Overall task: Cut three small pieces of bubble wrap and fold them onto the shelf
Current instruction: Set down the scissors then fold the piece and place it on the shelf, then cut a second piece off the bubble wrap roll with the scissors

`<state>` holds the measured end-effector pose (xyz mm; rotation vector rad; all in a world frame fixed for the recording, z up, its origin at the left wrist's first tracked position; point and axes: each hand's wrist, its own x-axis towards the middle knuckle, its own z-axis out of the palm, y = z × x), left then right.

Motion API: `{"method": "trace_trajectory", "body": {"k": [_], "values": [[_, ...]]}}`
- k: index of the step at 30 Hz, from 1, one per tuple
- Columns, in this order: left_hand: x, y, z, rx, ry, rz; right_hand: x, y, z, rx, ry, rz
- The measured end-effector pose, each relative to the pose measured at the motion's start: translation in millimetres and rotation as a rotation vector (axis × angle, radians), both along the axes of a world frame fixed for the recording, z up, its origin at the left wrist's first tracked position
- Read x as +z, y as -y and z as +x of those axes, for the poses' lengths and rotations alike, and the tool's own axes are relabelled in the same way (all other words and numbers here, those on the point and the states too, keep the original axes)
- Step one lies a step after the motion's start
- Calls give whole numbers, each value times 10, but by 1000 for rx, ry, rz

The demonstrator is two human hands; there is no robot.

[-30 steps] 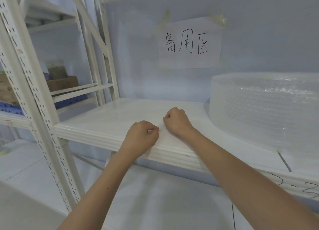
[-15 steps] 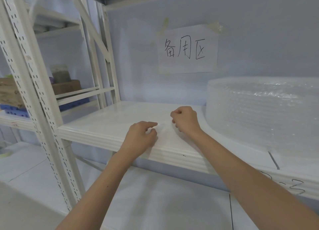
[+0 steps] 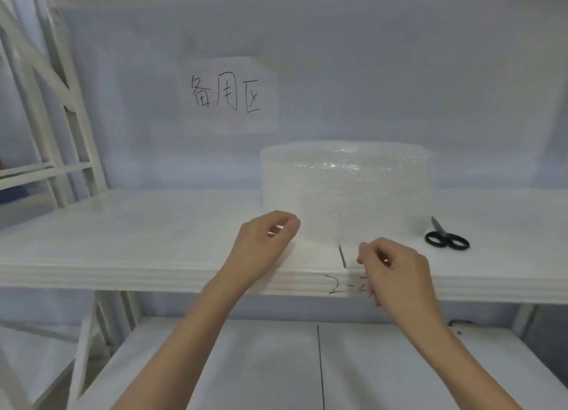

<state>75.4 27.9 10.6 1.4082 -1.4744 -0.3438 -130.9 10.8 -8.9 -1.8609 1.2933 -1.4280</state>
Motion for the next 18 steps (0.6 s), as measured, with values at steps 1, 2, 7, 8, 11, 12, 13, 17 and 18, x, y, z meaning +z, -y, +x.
{"method": "trace_trajectory", "body": {"k": [1, 2, 7, 8, 11, 12, 13, 17, 18], "values": [[-4, 48, -117, -36, 4, 12, 6, 50, -190, -88, -11, -45], [-9, 99, -218, -58, 11, 22, 31, 106, -370, -162, -32, -82], [11, 266, -553, -51, -5, 23, 163, 609, -1006, -371, -297, -72], [7, 271, -600, -66, 9, 31, 167, 727, -1064, -392, -353, -58], [-11, 298, -742, -91, 73, 29, 169, 972, -1127, -390, -494, 26], [-18, 308, -763, -88, 82, 23, 182, 1017, -1120, -381, -523, 64], [-25, 319, -774, -87, 84, 18, 208, 1041, -1109, -379, -544, 96], [-69, 328, -742, -106, 53, 39, 320, 1101, -1129, -411, -642, 192], [-78, 323, -739, -122, 45, 41, 345, 1105, -1149, -414, -678, 210]]}}
